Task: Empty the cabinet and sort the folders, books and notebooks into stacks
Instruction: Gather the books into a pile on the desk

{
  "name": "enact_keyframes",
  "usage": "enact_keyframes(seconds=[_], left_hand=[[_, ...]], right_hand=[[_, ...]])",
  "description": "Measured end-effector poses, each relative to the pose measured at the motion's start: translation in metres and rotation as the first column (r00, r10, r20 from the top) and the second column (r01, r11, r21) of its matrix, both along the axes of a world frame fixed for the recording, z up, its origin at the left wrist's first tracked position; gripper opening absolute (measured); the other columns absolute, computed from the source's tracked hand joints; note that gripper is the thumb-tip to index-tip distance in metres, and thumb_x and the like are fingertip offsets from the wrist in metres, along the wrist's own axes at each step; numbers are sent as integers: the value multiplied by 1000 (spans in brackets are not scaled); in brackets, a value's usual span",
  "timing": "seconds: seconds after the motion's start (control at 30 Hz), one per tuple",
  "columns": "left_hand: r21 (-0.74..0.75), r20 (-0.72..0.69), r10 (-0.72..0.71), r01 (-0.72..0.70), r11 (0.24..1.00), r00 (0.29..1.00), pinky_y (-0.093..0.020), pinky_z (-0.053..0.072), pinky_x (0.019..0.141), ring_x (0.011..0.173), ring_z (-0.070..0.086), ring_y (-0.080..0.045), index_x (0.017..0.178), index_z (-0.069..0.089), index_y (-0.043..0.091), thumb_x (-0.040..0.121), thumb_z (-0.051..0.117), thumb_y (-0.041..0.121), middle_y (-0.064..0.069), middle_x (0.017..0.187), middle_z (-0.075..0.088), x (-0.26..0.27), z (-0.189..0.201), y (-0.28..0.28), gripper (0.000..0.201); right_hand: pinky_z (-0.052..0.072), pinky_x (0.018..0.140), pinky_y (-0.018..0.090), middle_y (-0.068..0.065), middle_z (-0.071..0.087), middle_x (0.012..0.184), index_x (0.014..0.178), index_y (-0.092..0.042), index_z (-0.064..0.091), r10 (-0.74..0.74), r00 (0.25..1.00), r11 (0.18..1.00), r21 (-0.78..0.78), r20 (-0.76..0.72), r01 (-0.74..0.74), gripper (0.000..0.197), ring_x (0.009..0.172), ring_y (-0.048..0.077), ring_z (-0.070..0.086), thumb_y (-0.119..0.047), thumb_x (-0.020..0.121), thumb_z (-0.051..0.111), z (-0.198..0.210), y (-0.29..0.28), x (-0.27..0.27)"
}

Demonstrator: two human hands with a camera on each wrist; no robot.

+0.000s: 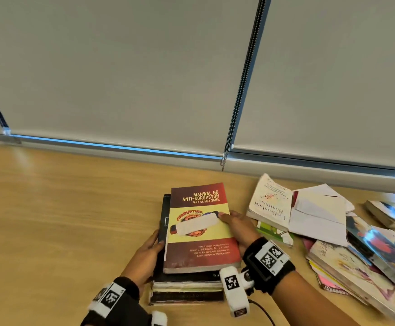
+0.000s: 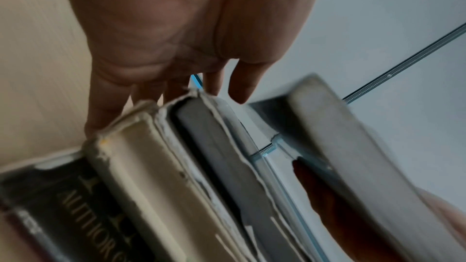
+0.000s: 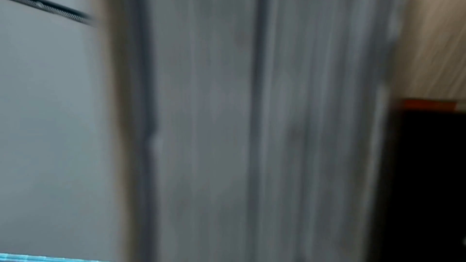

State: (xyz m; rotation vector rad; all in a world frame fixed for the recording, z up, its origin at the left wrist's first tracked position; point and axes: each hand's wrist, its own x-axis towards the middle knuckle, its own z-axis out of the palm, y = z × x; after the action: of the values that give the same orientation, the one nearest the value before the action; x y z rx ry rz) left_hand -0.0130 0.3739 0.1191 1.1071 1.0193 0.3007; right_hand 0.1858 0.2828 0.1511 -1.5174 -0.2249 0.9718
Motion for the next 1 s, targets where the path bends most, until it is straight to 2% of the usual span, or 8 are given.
enact_keyframes(seconds=[0.07, 0.17, 0.3, 0.43, 0.6, 0.77, 0.87, 1.0], left_hand=[[-15, 8, 4, -4, 1000, 1000, -26, 44, 62, 88, 60, -6, 138, 45, 36, 102, 40, 37, 5, 108, 66, -3, 1, 2, 37], [-26, -1, 3, -3, 1000, 1000, -31, 47, 75, 92, 63, -11, 117, 61, 33, 99, 40, 47, 8, 97, 71, -6, 1, 4, 31], [6, -9, -25, 26, 1000, 1000, -22, 48, 59, 89, 67, -6, 130, 53, 36, 100, 46, 36, 8, 104, 71, -5, -2, 8, 31], [34, -18, -40, 41, 999, 999, -18, 47, 53, 83, 66, -2, 128, 52, 37, 100, 49, 31, 11, 101, 69, -4, -3, 11, 29], [67, -24, -57, 58, 996, 998, -21, 46, 57, 86, 65, -3, 132, 51, 35, 98, 52, 29, 10, 104, 69, -5, -5, 14, 34], [81, -23, -58, 60, 995, 998, -24, 49, 57, 82, 66, -2, 139, 44, 40, 96, 56, 33, 11, 100, 70, -7, -9, 18, 46], [92, -24, -60, 62, 994, 998, -23, 49, 56, 81, 67, -1, 140, 42, 42, 94, 58, 34, 10, 103, 70, -5, -11, 19, 49], [83, -5, -63, 63, 995, 998, -15, 52, 55, 85, 69, -3, 141, 40, 42, 94, 57, 33, 6, 108, 71, -4, -18, 22, 51]], right_hand=[[58, 58, 32, 17, 72, 88, 109, -1, 65, 31, 999, 999, -40, 4, -31, 18, 65, 26, 68, -7, 95, 55, -6, 12, -5], [57, 64, 35, 21, 70, 97, 105, -3, 64, 63, 998, 994, -86, 26, -60, 15, 70, 29, 67, -7, 96, 53, -14, 24, -10], [57, 77, 44, 19, 72, 98, 103, -6, 65, 70, 992, 987, -149, 106, -54, 13, 75, 31, 68, -9, 95, 55, -22, 32, -10], [57, 78, 44, 17, 72, 96, 93, -12, 66, 77, 982, 983, -179, 173, -45, 11, 77, 31, 68, -10, 95, 55, -25, 33, -10], [56, 86, 48, 12, 73, 95, 88, -18, 65, 126, 945, 968, -245, 301, -51, 13, 89, 34, 69, -15, 93, 54, -27, 35, -9], [56, 86, 46, 5, 72, 98, 104, -18, 64, 184, 907, 956, -284, 380, -75, 21, 90, 29, 69, -28, 87, 55, -33, 36, -7], [55, 87, 42, 5, 70, 101, 102, -21, 61, 209, 872, 947, -314, 443, -68, 12, 92, 27, 67, -22, 93, 52, -25, 35, -11], [55, 83, 35, 7, 69, 107, 109, -16, 62, 222, 836, 943, -329, 502, -53, 19, 94, 26, 66, -18, 96, 49, -25, 34, -10]])
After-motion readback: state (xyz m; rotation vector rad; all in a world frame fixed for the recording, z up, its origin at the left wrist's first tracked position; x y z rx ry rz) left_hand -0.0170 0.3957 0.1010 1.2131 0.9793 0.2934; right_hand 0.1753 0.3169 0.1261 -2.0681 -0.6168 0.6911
